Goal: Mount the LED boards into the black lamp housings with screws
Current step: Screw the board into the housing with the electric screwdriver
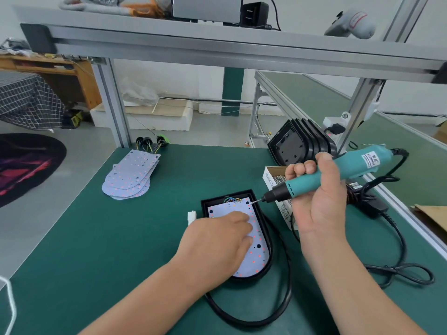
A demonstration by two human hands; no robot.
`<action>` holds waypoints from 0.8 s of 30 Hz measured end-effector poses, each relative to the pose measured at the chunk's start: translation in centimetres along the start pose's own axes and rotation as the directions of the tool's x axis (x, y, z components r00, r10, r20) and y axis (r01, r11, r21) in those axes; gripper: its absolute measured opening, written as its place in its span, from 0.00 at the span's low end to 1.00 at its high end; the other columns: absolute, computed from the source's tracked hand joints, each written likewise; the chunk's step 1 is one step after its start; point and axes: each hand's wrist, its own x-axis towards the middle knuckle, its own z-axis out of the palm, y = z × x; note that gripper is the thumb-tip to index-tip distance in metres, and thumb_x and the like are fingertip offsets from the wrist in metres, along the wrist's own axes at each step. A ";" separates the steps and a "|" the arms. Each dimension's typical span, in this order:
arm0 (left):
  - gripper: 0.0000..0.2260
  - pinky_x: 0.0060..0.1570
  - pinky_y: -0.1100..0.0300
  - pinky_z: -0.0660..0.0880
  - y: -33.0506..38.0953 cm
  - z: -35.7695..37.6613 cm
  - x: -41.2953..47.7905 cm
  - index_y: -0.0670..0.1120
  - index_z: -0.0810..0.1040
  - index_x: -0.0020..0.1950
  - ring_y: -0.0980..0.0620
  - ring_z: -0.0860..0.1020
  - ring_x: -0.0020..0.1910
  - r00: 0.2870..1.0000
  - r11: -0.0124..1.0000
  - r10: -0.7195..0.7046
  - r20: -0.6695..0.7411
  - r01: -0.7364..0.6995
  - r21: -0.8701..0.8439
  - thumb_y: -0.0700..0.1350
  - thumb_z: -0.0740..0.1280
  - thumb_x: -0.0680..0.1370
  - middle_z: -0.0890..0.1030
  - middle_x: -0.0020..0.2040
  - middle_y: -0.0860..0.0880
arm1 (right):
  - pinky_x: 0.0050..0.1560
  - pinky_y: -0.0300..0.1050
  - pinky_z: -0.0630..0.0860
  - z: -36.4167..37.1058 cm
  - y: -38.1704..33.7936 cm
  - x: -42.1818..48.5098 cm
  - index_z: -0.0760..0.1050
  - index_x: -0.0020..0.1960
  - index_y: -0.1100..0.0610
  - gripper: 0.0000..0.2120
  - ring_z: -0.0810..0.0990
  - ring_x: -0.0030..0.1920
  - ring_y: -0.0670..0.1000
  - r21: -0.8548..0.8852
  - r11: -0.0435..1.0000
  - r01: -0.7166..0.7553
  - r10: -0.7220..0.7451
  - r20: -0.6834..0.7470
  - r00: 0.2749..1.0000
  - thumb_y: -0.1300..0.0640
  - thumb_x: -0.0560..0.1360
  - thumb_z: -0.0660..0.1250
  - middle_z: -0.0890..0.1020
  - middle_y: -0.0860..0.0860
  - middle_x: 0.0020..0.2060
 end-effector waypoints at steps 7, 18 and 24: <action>0.14 0.31 0.56 0.70 0.3 -0.1 0.6 0.55 0.81 0.51 0.52 0.82 0.43 0.995 0.983 0.093 0.046 -0.099 0.157 0.53 0.56 0.86 0.82 0.60 0.57 | 0.51 0.50 0.75 0.4 1.1 0.3 0.77 0.47 0.51 0.06 0.72 0.36 0.53 -0.141 0.988 0.067 -0.057 0.078 0.995 0.59 0.80 0.72 0.71 0.51 0.35; 0.14 0.30 0.56 0.57 1.1 -0.8 1.2 0.51 0.78 0.53 0.44 0.82 0.45 0.991 0.979 0.099 0.085 -0.112 0.168 0.50 0.53 0.87 0.79 0.58 0.53 | 0.51 0.49 0.77 0.1 1.9 0.4 0.76 0.47 0.53 0.06 0.70 0.37 0.54 -0.244 0.964 0.106 -0.076 0.128 0.989 0.61 0.80 0.71 0.70 0.53 0.36; 0.16 0.30 0.56 0.55 1.3 -1.2 1.1 0.50 0.78 0.54 0.43 0.80 0.43 0.992 0.982 0.103 0.070 -0.113 0.154 0.52 0.52 0.88 0.78 0.55 0.52 | 0.50 0.49 0.77 0.1 2.0 0.2 0.77 0.45 0.51 0.07 0.71 0.36 0.53 -0.256 0.959 0.119 -0.078 0.164 0.983 0.61 0.79 0.71 0.71 0.52 0.35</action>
